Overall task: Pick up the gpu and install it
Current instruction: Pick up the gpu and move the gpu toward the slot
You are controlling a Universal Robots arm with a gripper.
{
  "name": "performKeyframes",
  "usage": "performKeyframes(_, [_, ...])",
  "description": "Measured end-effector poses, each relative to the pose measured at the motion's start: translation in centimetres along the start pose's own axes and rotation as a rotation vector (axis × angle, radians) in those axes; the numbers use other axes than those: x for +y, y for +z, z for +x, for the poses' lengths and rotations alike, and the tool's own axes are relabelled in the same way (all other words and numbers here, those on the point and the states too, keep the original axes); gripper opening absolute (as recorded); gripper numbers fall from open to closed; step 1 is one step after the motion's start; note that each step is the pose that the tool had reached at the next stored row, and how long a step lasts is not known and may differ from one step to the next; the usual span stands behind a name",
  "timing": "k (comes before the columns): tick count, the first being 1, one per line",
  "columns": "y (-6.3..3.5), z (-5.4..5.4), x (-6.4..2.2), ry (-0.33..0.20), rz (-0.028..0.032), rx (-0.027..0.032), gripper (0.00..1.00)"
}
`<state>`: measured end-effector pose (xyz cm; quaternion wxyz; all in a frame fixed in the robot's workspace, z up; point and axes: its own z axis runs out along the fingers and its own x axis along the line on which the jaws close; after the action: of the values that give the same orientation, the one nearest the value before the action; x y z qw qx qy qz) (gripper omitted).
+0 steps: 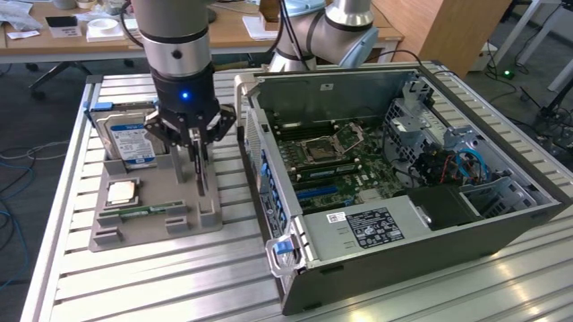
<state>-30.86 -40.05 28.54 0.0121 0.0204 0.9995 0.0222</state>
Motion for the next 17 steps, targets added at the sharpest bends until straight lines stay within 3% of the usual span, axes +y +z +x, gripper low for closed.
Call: performKeyframes(17, [-4.02, -0.1, 0.18, 0.0, 0.0, 0.0, 0.26])
